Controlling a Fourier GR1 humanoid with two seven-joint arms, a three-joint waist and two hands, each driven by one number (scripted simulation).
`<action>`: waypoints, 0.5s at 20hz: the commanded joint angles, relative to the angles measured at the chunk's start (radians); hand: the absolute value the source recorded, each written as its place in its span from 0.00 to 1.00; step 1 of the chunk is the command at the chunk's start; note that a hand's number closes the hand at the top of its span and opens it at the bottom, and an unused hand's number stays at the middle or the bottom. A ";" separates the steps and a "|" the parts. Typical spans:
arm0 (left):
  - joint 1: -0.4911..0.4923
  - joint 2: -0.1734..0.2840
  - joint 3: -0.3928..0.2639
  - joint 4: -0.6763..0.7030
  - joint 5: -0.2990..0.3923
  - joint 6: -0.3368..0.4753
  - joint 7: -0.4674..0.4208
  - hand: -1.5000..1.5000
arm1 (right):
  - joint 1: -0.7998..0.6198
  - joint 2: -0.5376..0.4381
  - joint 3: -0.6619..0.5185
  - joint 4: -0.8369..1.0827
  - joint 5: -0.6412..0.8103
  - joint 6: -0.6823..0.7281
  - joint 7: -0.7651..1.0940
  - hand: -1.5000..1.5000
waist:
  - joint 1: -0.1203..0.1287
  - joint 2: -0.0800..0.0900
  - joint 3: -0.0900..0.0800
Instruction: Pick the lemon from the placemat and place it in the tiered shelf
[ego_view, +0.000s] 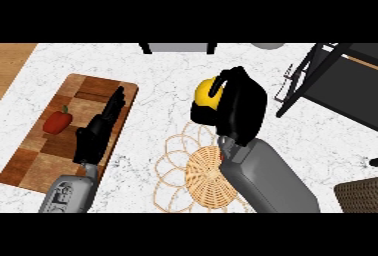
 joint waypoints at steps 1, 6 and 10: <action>0.024 0.025 0.019 -0.037 0.019 -0.017 0.028 0.50 | -0.049 0.009 -0.003 -0.070 0.141 0.026 0.300 1.00 | -0.003 -0.010 0.000; 0.049 0.013 0.016 -0.020 0.005 -0.004 -0.030 0.50 | -0.119 0.009 -0.100 -0.139 0.270 0.211 0.303 1.00 | -0.018 -0.008 -0.001; -0.039 0.003 0.027 0.018 0.014 -0.005 0.018 0.50 | -0.202 0.009 -0.185 -0.146 0.350 0.275 0.279 1.00 | -0.026 -0.001 -0.001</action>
